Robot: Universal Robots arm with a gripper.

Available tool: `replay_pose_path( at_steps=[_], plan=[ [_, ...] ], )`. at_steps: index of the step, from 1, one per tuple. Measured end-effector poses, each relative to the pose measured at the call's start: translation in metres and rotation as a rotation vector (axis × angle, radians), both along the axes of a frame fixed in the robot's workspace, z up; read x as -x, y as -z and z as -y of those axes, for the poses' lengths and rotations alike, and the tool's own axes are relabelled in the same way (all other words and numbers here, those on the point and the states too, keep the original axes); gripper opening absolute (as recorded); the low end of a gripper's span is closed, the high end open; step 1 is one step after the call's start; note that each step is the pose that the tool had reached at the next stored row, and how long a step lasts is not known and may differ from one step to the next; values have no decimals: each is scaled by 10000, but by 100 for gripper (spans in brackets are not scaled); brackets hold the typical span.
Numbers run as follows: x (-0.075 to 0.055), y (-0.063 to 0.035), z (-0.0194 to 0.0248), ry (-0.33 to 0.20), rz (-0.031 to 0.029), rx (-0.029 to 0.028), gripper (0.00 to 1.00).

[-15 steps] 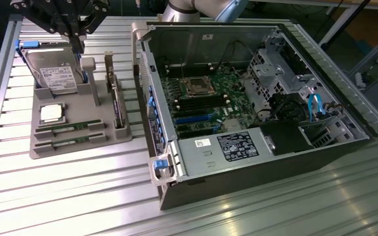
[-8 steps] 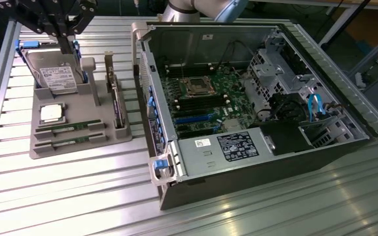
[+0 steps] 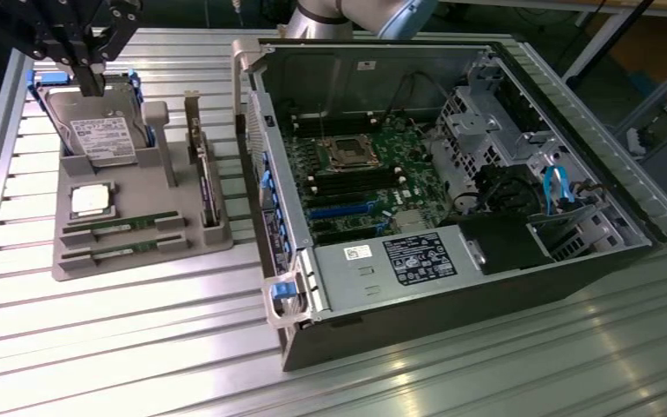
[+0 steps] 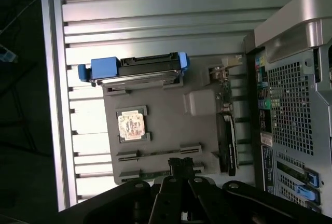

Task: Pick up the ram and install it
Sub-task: 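Reach for the ram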

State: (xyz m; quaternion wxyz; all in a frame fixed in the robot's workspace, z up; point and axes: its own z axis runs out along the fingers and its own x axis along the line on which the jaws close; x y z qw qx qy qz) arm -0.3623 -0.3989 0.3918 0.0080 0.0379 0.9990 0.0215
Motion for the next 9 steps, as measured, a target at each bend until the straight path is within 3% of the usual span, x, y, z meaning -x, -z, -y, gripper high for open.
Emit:
replay_pose_path(
  at_steps=[9],
  plan=[
    [99, 1, 0, -1, -30, 1, 10]
  ],
)
